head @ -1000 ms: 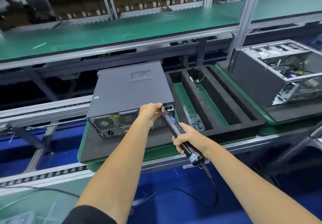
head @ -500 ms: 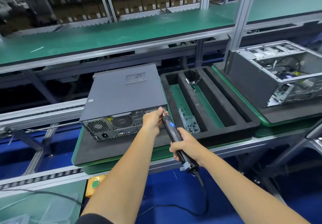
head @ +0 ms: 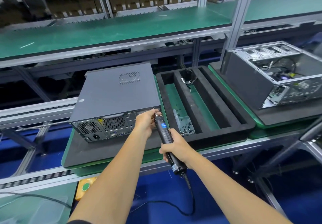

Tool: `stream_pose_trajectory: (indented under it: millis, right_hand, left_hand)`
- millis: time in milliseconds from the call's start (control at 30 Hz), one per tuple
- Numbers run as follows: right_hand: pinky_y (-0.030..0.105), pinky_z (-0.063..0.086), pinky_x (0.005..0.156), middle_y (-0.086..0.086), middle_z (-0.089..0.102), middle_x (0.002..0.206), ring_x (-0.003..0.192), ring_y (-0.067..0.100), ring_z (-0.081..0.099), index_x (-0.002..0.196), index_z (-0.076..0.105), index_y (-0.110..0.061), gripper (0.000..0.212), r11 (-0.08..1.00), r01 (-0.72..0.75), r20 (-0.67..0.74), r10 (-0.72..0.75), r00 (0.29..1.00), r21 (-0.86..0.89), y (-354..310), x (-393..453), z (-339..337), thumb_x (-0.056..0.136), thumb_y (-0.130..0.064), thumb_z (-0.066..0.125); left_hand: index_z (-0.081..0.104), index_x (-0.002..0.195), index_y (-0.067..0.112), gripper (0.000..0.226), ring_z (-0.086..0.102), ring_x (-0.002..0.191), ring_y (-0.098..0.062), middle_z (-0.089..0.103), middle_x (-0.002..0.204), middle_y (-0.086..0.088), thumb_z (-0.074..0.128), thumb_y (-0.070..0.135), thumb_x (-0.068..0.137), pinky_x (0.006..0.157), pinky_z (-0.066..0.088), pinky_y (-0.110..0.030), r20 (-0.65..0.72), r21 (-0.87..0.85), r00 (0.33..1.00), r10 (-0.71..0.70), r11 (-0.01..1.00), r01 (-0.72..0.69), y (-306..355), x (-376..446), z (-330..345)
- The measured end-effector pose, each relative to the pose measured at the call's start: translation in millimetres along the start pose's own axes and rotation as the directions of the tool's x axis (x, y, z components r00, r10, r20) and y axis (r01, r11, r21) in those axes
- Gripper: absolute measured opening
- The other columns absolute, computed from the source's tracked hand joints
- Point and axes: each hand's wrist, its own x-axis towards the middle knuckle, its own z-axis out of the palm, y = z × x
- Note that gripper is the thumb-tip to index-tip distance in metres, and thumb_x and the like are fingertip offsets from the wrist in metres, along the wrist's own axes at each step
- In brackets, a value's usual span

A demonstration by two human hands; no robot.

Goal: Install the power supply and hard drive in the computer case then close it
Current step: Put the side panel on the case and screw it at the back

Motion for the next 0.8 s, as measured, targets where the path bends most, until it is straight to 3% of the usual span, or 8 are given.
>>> stream_pose_trajectory:
  millis: [200,467,800]
  right_hand:
    - [0.038,0.051,0.058,0.016,0.054,0.087,0.057,0.023,0.056,0.120,0.043,-0.017,0.058,1.000,0.002,0.010,-0.002,1.000,0.006,-0.2,-0.3,-1.7,0.070,-0.002,0.067]
    - [0.037,0.051,0.057,0.016,0.055,0.087,0.056,0.022,0.057,0.123,0.041,-0.016,0.060,1.000,0.007,0.000,-0.007,1.000,-0.011,-0.7,0.2,-0.1,0.071,-0.002,0.067]
    - [0.037,0.051,0.056,0.015,0.055,0.087,0.054,0.022,0.057,0.120,0.043,-0.018,0.060,1.000,-0.005,-0.010,0.005,1.000,-0.002,-3.0,2.1,1.6,0.066,-0.006,0.067]
  left_hand:
    - [0.067,0.085,0.012,0.019,0.062,0.069,-0.014,0.071,0.074,0.000,0.052,0.016,0.095,0.054,0.044,-0.022,0.003,0.018,0.999,0.032,0.999,-0.032,-0.8,-1.4,-0.3]
    - [0.069,0.086,0.011,0.019,0.062,0.077,-0.018,0.072,0.080,-0.003,0.053,0.018,0.095,0.066,0.046,-0.027,0.005,0.030,0.998,0.056,0.998,-0.056,-2.7,2.5,-2.4]
    - [0.069,0.085,0.011,0.019,0.063,0.075,-0.016,0.073,0.080,-0.002,0.056,0.021,0.094,0.061,0.045,-0.025,-0.006,0.027,0.999,0.050,0.998,-0.050,-3.1,4.3,-1.9]
